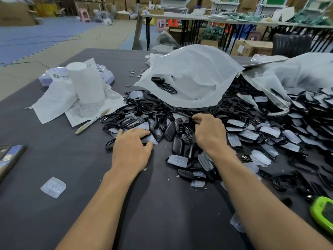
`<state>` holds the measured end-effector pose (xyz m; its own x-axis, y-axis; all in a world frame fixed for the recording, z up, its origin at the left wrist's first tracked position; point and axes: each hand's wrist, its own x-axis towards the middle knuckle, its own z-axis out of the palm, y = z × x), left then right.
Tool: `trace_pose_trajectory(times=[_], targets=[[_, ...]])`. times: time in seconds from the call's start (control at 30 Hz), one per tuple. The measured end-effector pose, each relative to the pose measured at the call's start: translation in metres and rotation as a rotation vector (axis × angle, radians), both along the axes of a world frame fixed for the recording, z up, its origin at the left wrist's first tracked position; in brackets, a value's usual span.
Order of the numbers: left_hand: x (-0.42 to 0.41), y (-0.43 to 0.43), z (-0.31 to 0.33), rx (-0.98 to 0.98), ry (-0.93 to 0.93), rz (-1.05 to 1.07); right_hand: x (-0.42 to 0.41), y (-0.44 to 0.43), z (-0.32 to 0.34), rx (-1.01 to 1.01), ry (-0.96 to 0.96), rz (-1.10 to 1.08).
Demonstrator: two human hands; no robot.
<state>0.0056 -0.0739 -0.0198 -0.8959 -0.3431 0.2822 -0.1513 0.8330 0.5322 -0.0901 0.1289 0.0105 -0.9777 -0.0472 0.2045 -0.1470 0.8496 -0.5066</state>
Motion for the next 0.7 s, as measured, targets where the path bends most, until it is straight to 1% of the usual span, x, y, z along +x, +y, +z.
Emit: trace_pose_trajectory(times=[0.03,0.1,0.17,0.27,0.33,0.37,0.4,0.43,0.47,0.5,0.53,0.57,0.63,0.7], targets=[[-0.001,0.001,0.0,0.014,0.024,0.003,0.005,0.0,0.001,-0.072,0.078,-0.022],[-0.001,0.004,0.004,0.086,0.124,0.01,0.02,-0.005,0.006,-0.279,0.211,-0.025],[0.002,0.01,0.008,0.159,0.256,-0.032,0.035,-0.02,0.012,-0.479,0.232,0.039],[0.007,0.022,0.01,0.151,0.34,-0.155,0.051,-0.049,0.014,-0.639,0.137,0.18],[0.009,0.022,0.009,0.17,0.339,-0.155,0.057,-0.062,0.011,-0.682,0.07,0.237],[0.008,0.019,0.009,0.21,0.317,-0.138,0.057,-0.065,0.011,-0.712,0.032,0.257],[0.007,0.014,0.009,0.274,0.282,-0.119,0.055,-0.065,0.011,-0.786,-0.027,0.272],[0.006,0.01,0.01,0.365,0.248,-0.099,0.053,-0.065,0.011,-0.912,-0.106,0.287],[0.004,0.007,0.011,0.486,0.238,-0.073,0.049,-0.062,0.012,-1.007,-0.156,0.276],[0.002,0.003,0.014,0.635,0.261,-0.041,0.046,-0.06,0.01,-1.039,-0.161,0.254],[-0.001,0.0,0.017,0.804,0.317,-0.005,0.043,-0.057,0.007,-0.973,-0.124,0.229],[-0.002,-0.005,0.02,0.978,0.387,0.039,0.041,-0.057,0.002,-0.864,-0.08,0.218],[-0.002,-0.017,0.028,1.3,0.482,0.117,0.048,-0.06,-0.005,-0.632,-0.015,0.262],[0.0,-0.031,0.033,1.521,0.506,0.143,0.058,-0.069,-0.007,-0.457,0.0,0.355]])
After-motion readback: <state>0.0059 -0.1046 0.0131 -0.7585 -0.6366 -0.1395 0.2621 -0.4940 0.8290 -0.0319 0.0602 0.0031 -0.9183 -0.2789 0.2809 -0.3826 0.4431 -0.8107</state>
